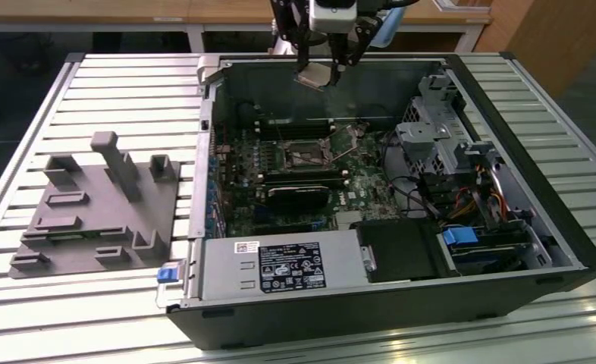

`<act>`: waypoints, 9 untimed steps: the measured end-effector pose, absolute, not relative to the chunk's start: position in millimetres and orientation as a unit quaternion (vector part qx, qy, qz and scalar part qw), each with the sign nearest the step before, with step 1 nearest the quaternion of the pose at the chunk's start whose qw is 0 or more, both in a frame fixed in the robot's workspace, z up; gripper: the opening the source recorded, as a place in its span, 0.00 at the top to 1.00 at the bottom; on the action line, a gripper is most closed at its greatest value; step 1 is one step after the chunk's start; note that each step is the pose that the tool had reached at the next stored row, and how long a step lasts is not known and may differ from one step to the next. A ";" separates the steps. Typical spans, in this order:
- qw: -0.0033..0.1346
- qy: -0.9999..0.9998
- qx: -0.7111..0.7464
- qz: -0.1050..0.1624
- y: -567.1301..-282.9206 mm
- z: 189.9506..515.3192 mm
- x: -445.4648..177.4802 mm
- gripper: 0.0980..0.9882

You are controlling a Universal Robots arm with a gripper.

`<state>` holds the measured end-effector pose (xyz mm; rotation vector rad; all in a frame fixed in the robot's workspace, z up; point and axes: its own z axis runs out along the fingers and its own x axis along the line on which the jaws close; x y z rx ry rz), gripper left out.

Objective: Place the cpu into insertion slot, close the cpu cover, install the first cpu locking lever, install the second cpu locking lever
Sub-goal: 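Place the cpu into insertion slot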

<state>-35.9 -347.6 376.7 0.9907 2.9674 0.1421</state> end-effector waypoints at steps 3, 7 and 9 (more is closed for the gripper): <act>0.005 0.945 0.323 0.045 -347.6 376.7 -36.0 0.50; 0.006 0.942 0.333 0.045 -347.6 376.6 -35.9 0.50; 0.006 0.940 0.337 0.045 -347.6 376.5 -35.9 0.50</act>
